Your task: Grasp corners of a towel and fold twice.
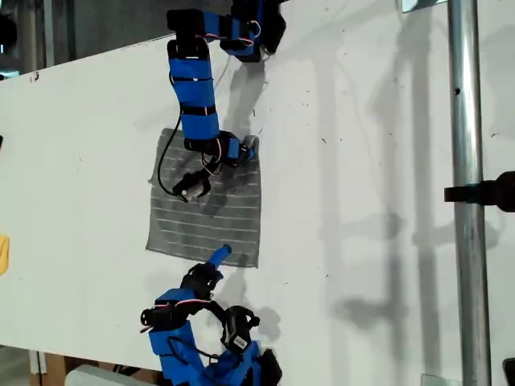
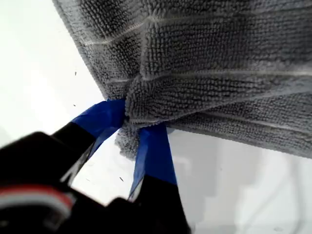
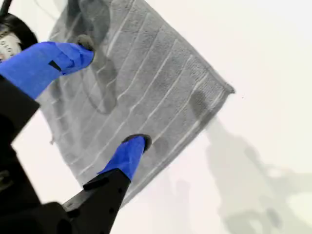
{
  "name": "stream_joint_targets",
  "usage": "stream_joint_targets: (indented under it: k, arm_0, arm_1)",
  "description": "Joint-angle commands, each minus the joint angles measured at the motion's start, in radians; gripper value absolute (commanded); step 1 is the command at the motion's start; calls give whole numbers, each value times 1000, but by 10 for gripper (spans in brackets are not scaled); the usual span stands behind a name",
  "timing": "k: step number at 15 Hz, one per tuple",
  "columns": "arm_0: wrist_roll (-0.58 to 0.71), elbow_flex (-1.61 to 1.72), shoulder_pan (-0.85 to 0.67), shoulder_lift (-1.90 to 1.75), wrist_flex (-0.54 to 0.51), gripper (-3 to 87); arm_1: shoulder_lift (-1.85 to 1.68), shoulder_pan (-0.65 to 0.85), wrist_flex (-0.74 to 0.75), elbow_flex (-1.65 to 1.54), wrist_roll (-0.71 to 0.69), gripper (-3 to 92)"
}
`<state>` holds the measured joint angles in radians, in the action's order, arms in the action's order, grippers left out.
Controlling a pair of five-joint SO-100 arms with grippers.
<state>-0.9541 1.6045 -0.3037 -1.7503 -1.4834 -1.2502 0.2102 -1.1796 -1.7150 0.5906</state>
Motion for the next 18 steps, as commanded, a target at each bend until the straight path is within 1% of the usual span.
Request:
stream_joint_targets:
  k: [1,4,8,10,11,13,14,15,18]
  arm_0:
    - [-26,49,2,72,115,321]
    - [-110,95,37,216,206,348]
    - [-144,209,37,295,356,333]
    - [-156,219,31,302,371,308]
    - [-153,210,29,325,374,270]
    - [-150,172,29,380,365,128]
    - [-152,167,29,391,365,43]
    - [-155,166,28,396,368,-19]
    - [-146,129,29,431,350,-29]
  arm_1:
    - [-15,-11,-11,14,17,-2]
    - [-25,-12,-26,26,18,-2]
    - [-43,-26,-40,29,28,-2]
    - [-55,-32,-51,28,34,-2]
    - [-58,-34,-52,28,34,-2]
    - [-63,-34,-55,28,37,-2]
    - [-64,-34,-58,26,38,-2]
    - [-67,-35,-61,26,38,-2]
    - [-80,-34,-63,18,40,-2]
